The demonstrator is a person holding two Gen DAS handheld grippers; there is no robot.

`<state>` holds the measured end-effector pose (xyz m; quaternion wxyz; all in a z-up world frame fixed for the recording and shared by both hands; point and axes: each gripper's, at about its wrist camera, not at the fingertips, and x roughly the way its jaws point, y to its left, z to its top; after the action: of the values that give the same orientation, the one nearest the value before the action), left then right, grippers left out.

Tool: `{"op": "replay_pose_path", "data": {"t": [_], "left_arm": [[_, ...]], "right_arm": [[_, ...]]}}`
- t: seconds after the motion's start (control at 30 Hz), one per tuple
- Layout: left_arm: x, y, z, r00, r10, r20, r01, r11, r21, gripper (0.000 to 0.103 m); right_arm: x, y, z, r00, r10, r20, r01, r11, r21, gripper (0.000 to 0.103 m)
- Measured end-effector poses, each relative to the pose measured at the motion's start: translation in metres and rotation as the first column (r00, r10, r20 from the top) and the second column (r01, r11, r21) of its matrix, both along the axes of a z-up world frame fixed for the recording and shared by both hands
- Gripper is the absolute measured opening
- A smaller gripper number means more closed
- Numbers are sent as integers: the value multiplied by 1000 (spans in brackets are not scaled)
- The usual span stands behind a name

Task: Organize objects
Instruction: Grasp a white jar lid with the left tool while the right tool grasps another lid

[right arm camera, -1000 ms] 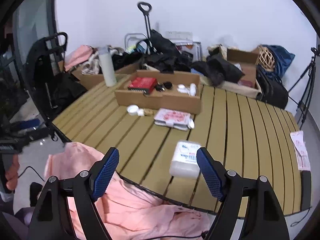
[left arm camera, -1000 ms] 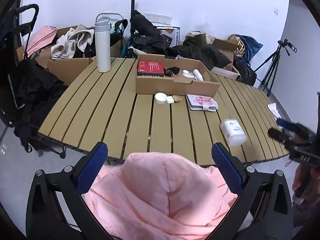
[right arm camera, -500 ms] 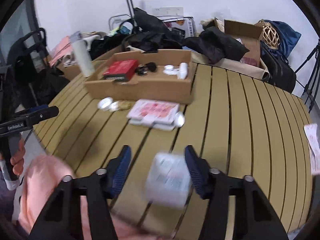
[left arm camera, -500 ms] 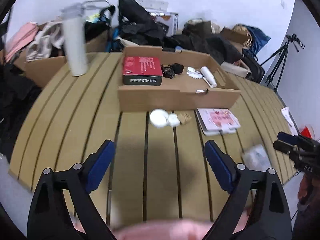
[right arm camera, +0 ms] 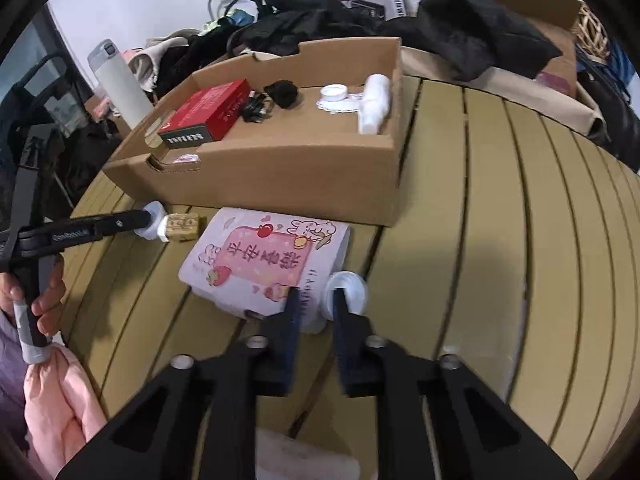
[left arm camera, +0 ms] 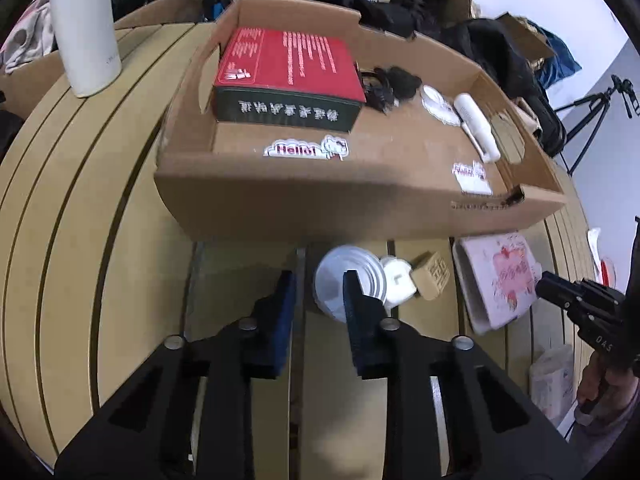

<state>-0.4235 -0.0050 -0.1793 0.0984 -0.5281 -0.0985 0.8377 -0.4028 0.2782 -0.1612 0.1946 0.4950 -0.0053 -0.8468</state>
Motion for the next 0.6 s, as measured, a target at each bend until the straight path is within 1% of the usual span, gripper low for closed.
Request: {"op": "replay_pose_path", "data": {"t": [0.03, 0.07, 0.1, 0.2, 0.3, 0.5, 0.6], "left_arm": [[-1, 0, -1, 1000, -4, 9, 4, 1000, 4, 4], [-1, 1, -2, 1000, -6, 13, 6, 1000, -3, 3], [1, 3, -2, 1000, -6, 9, 6, 1000, -18, 2], [7, 4, 1, 1000, -8, 16, 9, 1000, -15, 2], [22, 1, 12, 1000, 8, 11, -8, 1000, -20, 2], [71, -17, 42, 997, 74, -25, -74, 997, -7, 2], [97, -27, 61, 992, 114, -50, -114, 993, -8, 2]], "right_arm": [[-1, -1, 0, 1000, -3, -1, 3, 1000, 4, 10], [-1, -2, 1, 1000, 1, 1, -1, 1000, 7, 3], [0, -4, 1, 1000, 9, 5, -9, 1000, 6, 2], [3, -6, 3, 1000, 13, -2, -13, 1000, 11, 2], [12, -3, 8, 1000, 5, -12, -5, 1000, 15, 2], [33, 17, 21, 999, -33, -32, 34, 999, 31, 2], [48, 25, 33, 998, -48, -48, 49, 998, 31, 2]]}}
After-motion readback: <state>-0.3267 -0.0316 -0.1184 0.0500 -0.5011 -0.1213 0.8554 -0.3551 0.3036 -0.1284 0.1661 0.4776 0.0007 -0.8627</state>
